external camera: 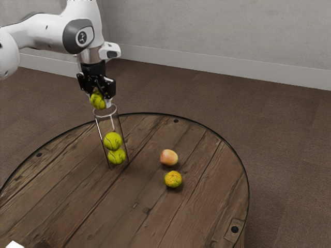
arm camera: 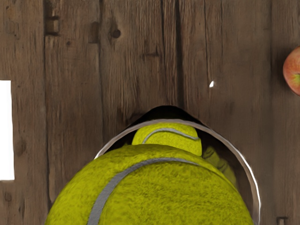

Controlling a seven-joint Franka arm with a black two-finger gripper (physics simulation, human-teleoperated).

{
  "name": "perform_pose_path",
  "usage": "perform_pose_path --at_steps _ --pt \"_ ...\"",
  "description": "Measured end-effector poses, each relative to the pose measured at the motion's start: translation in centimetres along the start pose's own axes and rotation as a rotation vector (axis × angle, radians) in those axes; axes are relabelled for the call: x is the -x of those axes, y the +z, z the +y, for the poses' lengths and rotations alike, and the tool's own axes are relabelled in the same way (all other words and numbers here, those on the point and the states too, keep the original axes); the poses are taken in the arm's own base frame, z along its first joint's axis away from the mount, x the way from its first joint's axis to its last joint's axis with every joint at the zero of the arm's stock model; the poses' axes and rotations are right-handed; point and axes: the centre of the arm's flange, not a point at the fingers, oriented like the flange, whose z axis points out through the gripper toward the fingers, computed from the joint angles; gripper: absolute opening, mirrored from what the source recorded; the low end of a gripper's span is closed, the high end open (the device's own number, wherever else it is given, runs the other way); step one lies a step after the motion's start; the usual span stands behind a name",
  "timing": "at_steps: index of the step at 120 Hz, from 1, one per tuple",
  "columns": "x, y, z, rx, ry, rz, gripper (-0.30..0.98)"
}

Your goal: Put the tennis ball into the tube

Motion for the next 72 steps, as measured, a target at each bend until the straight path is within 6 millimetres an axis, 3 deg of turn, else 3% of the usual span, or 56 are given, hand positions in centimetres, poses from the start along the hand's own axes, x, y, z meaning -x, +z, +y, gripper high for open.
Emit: perform_pose_path --at_steps 32,41,57,72 --pt "0.2 -0.1 0.1 0.010 0.003 0.000 0.60" --pt "2.6 -2.3 0.7 0.021 0.013 0.012 0.63" --pt "7.2 -8.1 4.7 0.047 0.087 0.074 0.66" --pt "8.3 -9.5 8.2 0.071 0.155 0.076 0.67"
